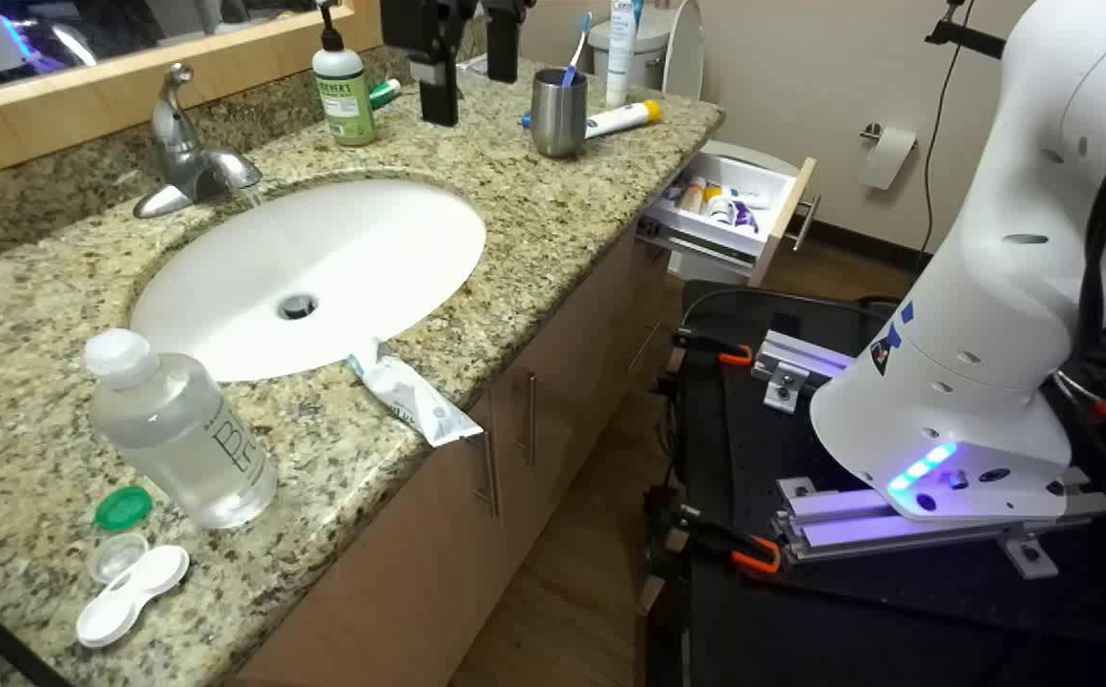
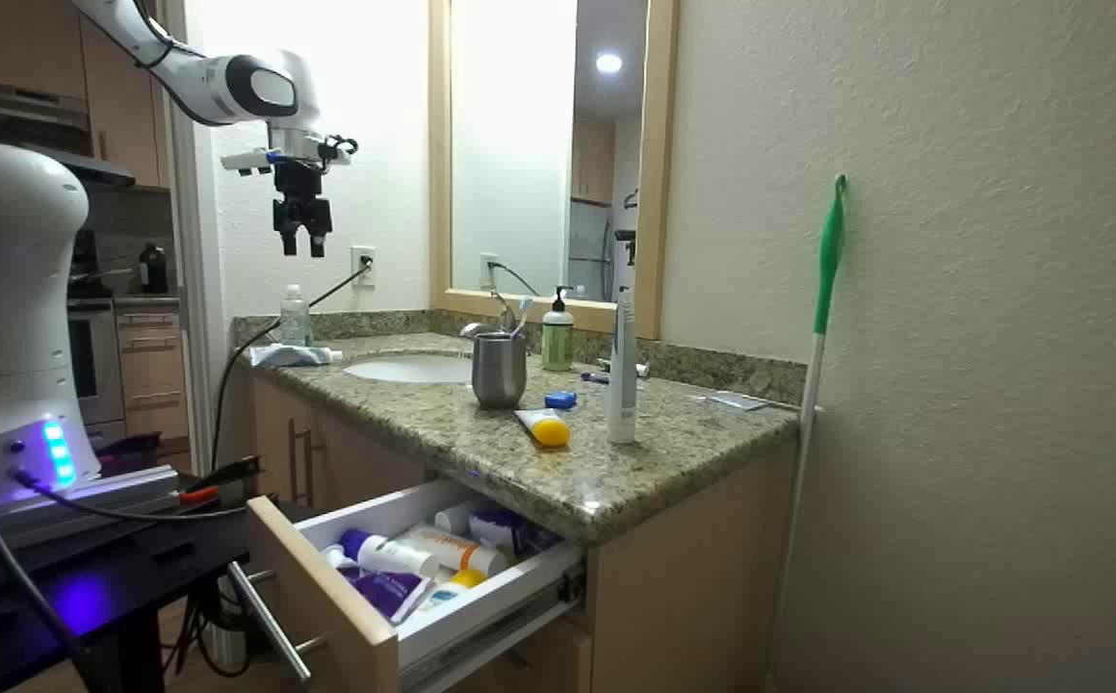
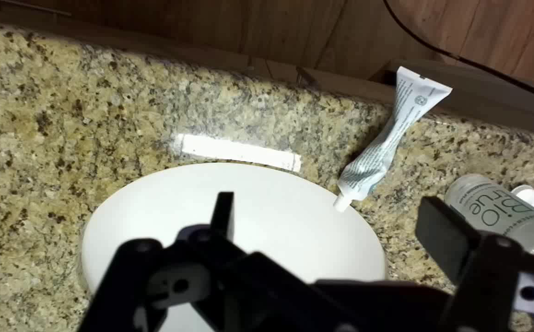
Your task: Close the top drawer
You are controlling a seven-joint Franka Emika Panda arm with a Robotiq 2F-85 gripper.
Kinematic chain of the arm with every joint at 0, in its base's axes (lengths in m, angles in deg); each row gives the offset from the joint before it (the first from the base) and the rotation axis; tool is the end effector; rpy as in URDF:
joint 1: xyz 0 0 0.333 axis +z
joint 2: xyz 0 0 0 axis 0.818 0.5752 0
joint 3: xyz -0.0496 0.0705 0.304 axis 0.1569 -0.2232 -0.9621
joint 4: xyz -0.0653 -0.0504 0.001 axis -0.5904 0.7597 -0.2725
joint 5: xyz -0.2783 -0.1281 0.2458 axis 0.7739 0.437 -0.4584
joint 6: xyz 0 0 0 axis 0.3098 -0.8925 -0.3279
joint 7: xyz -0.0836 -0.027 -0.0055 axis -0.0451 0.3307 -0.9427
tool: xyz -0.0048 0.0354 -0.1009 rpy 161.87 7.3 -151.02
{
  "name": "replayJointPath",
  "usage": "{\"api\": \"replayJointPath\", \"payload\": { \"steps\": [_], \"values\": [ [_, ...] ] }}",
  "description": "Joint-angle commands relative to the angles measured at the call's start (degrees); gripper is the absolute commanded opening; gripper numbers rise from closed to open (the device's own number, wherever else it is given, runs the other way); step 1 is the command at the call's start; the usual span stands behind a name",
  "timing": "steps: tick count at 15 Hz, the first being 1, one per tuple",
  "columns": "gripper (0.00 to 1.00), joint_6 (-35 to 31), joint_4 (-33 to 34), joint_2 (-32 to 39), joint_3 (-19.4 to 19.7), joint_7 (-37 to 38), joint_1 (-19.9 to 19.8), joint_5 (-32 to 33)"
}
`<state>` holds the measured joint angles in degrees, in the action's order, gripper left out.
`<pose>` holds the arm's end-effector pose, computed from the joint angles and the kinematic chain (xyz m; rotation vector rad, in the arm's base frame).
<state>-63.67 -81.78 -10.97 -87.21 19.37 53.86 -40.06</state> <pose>0.4048 -0.0079 0.4482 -3.1169 0.2499 -0.0971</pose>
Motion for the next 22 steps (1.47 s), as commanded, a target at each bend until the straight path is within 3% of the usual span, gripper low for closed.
{"api": "replayJointPath", "payload": {
  "steps": [1, 7, 15, 20, 21, 22],
  "values": [
    [1.0, 0.14, 0.1, 0.01, -0.32, -0.16, -0.36, -0.18],
    [1.0, 0.13, 0.18, 0.08, 1.08, -0.52, -0.98, -1.23],
    [1.0, -7.74, -9.32, -7.1, 14.59, -1.27, -13.82, -1.87],
    [1.0, -9.96, -15.63, -11.05, 19.66, -2.84, -20.54, -2.3],
    [1.0, -7.21, -11.02, -7.26, 17.83, -1.65, -19.37, -1.93],
    [1.0, -7.31, -11.76, -7.81, 18.54, -2.11, -20.17, -1.95]
  ]
}}
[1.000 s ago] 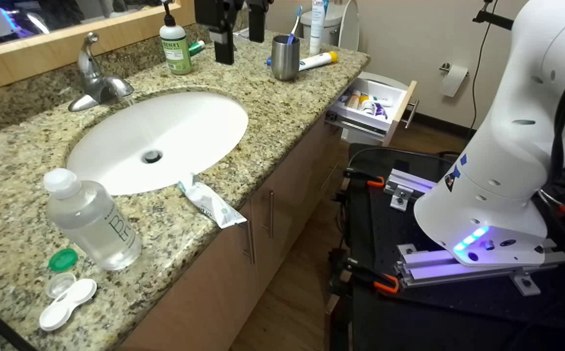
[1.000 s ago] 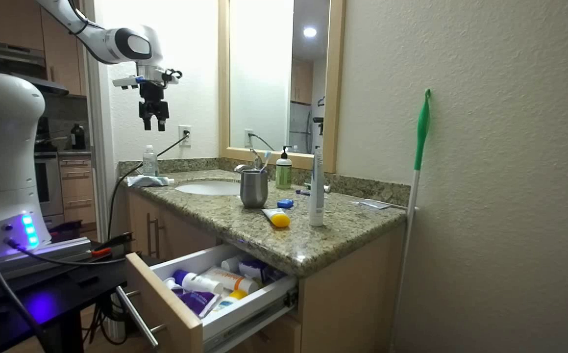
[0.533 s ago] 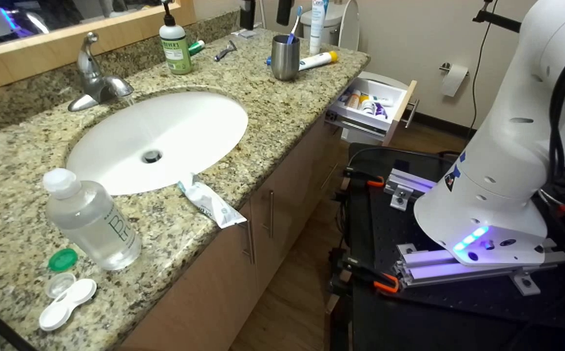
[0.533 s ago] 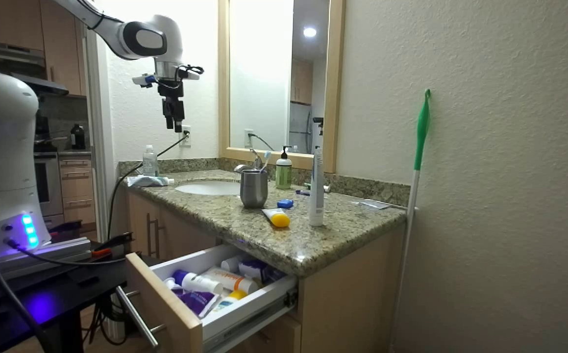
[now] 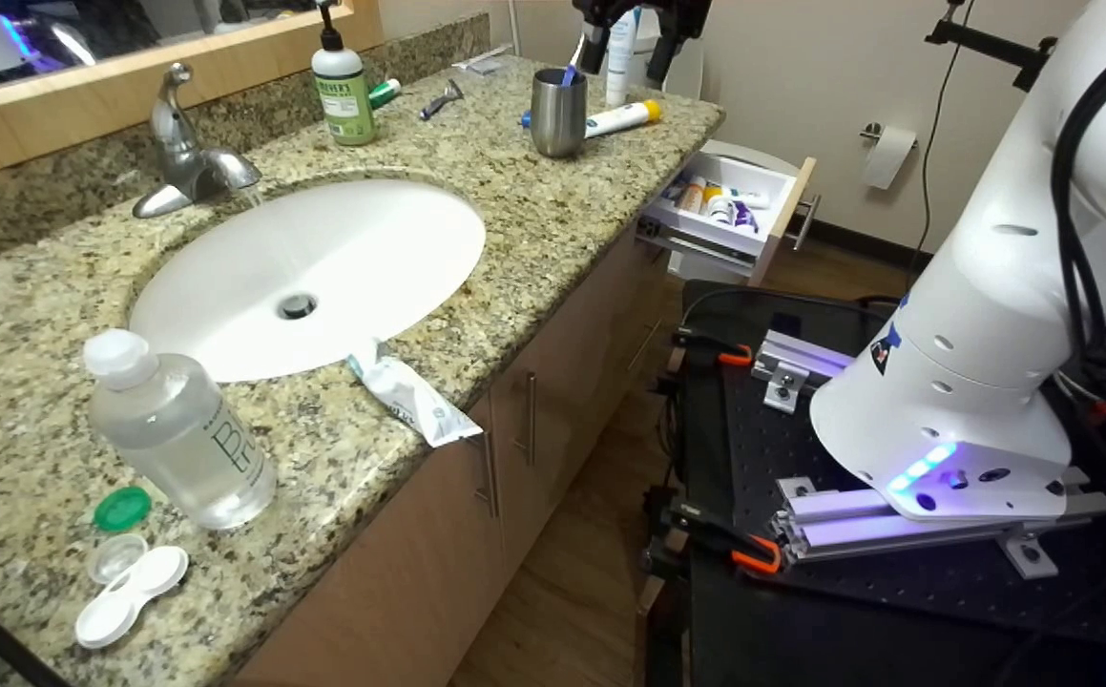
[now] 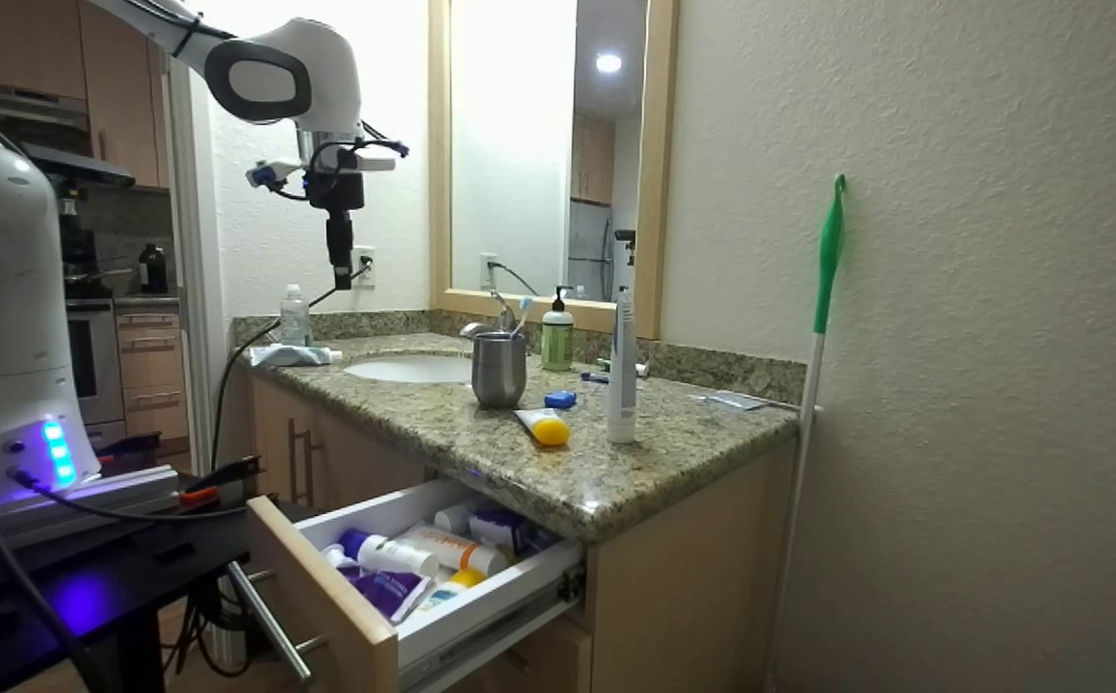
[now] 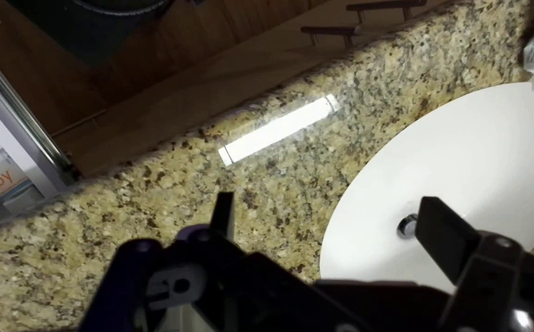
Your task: Close the top drawer
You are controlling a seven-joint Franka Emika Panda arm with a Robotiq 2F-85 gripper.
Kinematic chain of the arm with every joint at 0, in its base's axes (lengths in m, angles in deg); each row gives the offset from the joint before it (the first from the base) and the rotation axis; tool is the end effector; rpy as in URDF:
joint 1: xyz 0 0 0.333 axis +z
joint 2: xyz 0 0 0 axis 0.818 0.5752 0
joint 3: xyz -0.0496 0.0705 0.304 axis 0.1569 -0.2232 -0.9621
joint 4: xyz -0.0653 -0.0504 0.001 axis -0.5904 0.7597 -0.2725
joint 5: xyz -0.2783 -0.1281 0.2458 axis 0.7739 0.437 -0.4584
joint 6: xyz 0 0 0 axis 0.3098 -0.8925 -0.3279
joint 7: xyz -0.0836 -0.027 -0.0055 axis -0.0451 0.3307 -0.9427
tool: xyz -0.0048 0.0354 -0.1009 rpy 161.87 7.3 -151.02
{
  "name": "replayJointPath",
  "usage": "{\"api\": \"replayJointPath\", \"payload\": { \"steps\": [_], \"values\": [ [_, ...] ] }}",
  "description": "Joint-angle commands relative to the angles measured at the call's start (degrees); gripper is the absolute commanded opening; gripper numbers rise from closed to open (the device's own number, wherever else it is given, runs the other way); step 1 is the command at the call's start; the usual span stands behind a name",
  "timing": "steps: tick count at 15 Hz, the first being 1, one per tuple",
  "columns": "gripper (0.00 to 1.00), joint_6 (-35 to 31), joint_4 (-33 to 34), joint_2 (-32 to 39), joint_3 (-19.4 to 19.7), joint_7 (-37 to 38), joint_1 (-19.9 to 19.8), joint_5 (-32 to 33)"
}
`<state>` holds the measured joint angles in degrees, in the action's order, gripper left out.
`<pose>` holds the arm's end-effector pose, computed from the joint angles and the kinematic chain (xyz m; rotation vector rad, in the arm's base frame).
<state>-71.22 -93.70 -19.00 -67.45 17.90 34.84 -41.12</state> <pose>0.2823 -0.2264 0.4047 -2.7296 1.1129 -0.2221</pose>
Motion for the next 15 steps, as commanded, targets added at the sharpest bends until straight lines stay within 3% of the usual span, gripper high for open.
{"api": "replayJointPath", "payload": {
  "steps": [1, 7, 12, 15],
  "values": [
    [1.0, 0.23, -0.25, -0.28, -0.84, -0.86, -1.49, -0.92],
    [1.0, 2.05, 0.38, 0.2, 0.36, -1.82, -2.85, 0.24],
    [1.0, 13.76, 1.32, -0.83, 5.81, -9.68, -11.32, 10.52],
    [1.0, 14.83, 1.88, 0.5, 9.69, -12.66, -16.57, 16.48]
  ]
}}
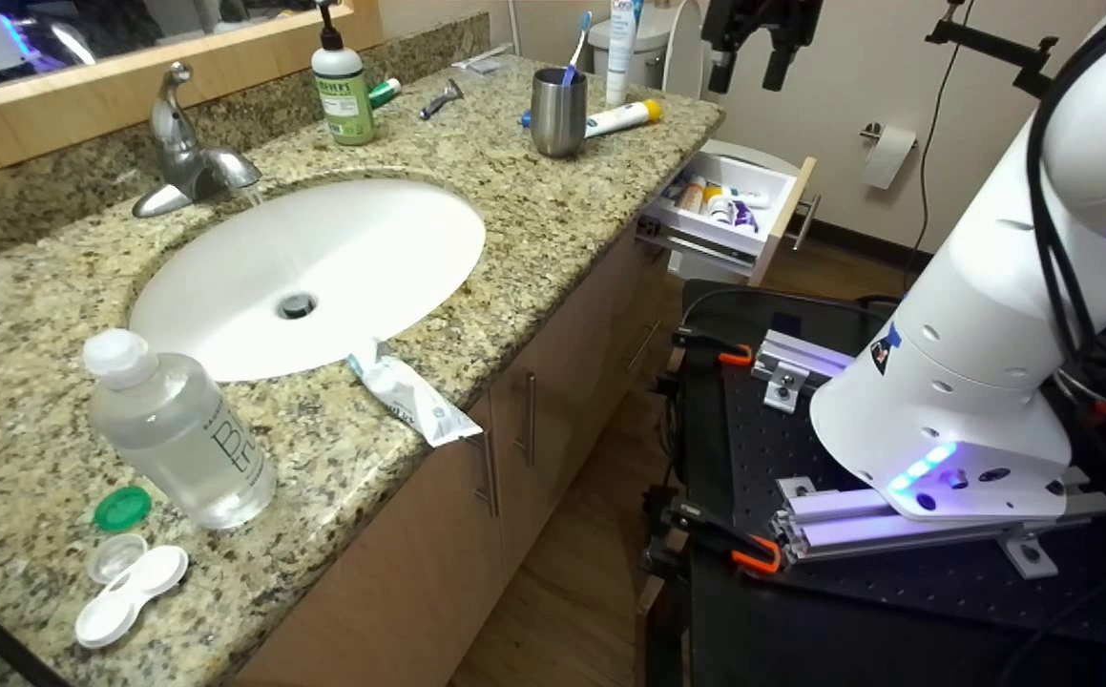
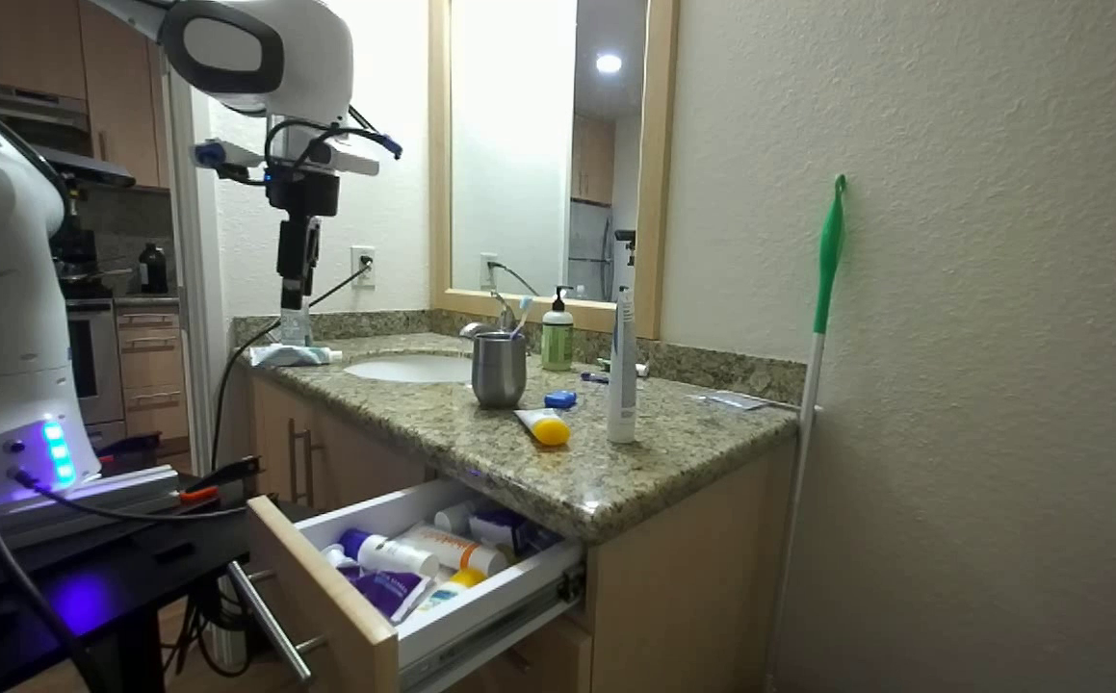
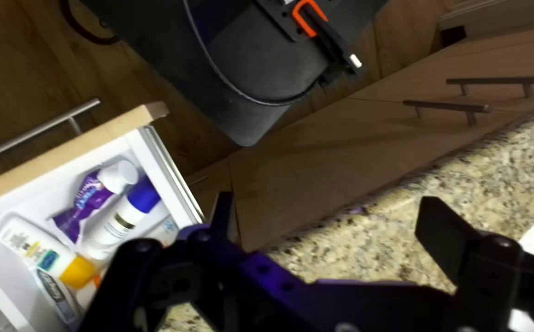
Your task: Close the top drawer
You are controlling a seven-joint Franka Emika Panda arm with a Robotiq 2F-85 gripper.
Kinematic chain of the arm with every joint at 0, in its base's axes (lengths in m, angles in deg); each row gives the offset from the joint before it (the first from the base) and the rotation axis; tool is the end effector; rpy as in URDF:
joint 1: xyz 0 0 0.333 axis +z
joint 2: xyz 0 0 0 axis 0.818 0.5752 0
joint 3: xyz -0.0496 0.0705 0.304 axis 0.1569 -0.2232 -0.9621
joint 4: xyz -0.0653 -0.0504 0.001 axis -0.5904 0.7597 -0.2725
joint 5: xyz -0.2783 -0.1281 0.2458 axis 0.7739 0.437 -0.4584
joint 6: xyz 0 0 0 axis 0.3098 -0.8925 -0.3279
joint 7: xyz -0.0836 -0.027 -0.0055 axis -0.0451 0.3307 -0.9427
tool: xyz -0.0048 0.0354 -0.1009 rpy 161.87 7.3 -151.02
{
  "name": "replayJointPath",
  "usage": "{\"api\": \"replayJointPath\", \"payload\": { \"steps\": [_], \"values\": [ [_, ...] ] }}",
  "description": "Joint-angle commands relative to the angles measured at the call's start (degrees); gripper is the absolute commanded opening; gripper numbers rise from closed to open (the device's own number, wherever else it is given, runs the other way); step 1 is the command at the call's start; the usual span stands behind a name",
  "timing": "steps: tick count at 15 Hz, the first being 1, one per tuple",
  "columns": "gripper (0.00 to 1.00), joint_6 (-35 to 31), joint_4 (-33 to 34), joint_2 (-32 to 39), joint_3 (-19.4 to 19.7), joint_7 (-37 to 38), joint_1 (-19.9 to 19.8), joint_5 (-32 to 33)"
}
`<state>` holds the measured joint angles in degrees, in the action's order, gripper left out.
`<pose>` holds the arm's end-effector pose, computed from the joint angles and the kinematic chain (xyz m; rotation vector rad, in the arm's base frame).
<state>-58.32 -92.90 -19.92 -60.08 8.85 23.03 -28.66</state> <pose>0.1771 -0.2937 0.3850 -2.7622 1.1611 0.0682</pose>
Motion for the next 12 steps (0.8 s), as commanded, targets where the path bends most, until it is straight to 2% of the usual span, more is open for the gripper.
{"api": "replayJointPath", "payload": {
  "steps": [1, 4, 6, 7, 9, 12],
  "values": [
    [1.0, 0.77, 1.27, 2.46, 3.65, -4.03, -6.53, 5.48],
    [1.0, -3.25, 3.14, 8.94, 7.94, -3.12, -10.0, 7.2],
    [1.0, -9.36, 4.98, 15.9, 10.96, -1.06, -11.08, 6.47],
    [1.0, -12.93, 5.84, 18.58, 14.99, 1.24, -8.64, 6.77],
    [1.0, -17.82, 8.18, 24.96, 18.95, 4.48, -6.08, 4.6],
    [1.0, -18.09, 11.91, 34.81, 22.22, 7.87, -3.16, 1.11]
  ]
}}
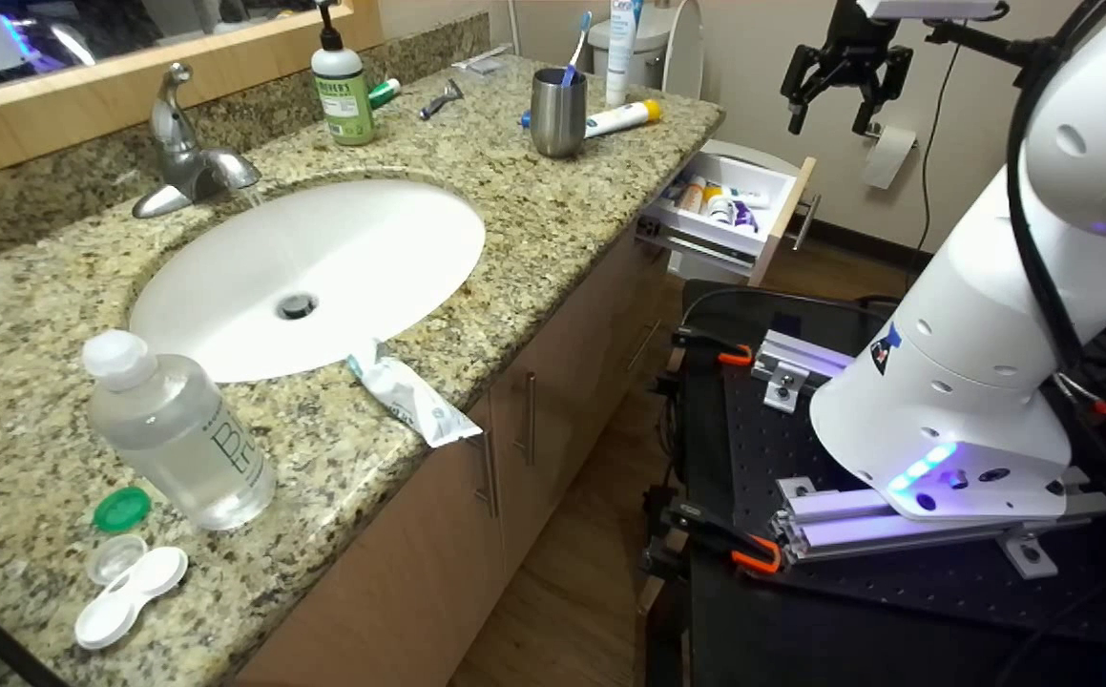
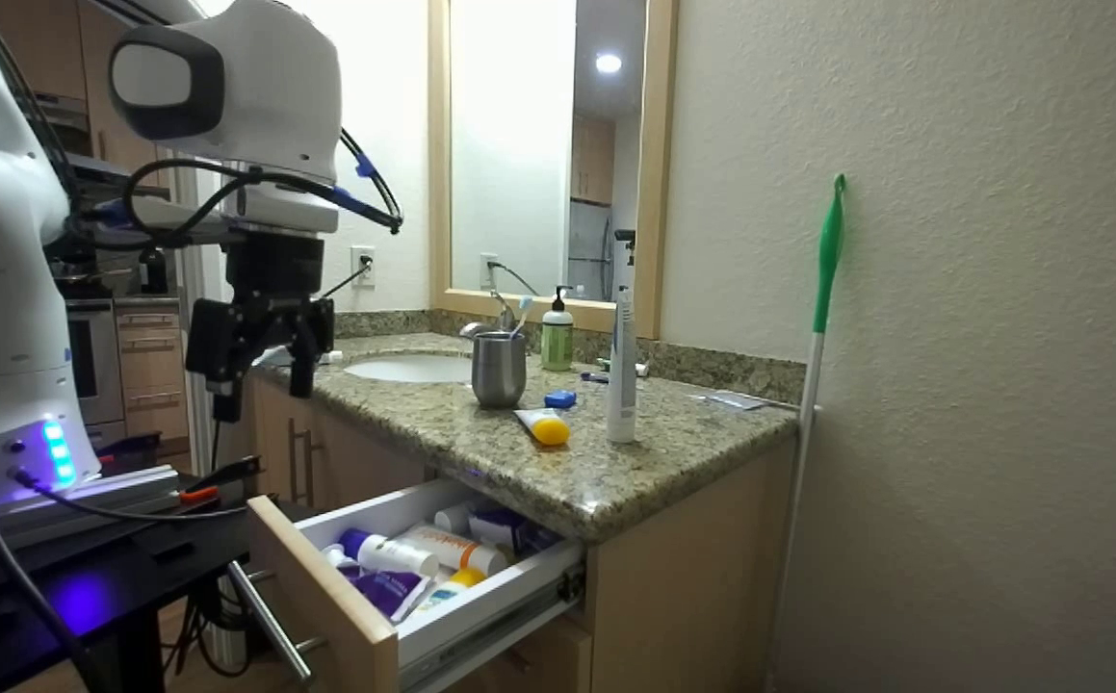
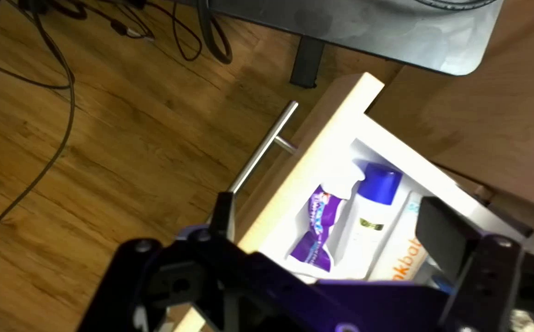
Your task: Close the top drawer
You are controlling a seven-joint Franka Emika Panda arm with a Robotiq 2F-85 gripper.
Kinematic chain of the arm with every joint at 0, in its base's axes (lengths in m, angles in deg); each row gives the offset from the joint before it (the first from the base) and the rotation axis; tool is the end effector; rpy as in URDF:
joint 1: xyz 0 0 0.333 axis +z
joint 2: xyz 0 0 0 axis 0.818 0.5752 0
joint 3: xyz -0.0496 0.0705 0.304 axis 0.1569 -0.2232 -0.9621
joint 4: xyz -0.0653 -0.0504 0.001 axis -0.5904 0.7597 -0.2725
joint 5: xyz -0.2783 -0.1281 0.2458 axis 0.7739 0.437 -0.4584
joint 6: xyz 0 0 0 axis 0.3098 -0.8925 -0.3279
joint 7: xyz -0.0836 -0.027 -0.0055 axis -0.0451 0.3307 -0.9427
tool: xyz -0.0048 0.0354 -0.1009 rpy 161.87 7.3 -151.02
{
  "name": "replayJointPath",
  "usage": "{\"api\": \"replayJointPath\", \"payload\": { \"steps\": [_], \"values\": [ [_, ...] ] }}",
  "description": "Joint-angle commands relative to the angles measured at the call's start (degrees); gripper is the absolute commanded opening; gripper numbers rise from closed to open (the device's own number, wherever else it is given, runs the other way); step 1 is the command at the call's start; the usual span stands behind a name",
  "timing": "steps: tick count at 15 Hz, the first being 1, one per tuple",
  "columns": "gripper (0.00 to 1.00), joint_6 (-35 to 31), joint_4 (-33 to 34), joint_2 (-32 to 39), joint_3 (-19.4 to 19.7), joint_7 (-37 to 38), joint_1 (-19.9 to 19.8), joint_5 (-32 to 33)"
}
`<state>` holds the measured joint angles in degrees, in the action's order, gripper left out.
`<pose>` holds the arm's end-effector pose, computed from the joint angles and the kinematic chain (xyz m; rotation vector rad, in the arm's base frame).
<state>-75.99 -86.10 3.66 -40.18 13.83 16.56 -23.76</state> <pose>0.0380 -0.4190 0.2994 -2.4540 1.8868 0.1547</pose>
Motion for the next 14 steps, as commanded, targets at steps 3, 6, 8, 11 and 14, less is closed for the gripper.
{"api": "replayJointPath", "payload": {
  "steps": [3, 6, 8, 11, 14],
  "values": [
    [1.0, 0.41, 3.95, 9.83, 1.13, 2.08, 1.9, -5.54],
    [1.0, 0.72, 6.84, 16.63, 1.29, 2.17, 3.21, -8.53],
    [1.0, 0.8, 7.33, 17.55, 1.3, 2.32, 3.39, -8.62],
    [1.0, -1.72, 8.19, 23.11, 1.18, 6.95, 3.25, -10.18],
    [1.0, -4.53, 8.06, 27.78, 2.26, 8.88, 2.06, -10.18]
  ]
}}
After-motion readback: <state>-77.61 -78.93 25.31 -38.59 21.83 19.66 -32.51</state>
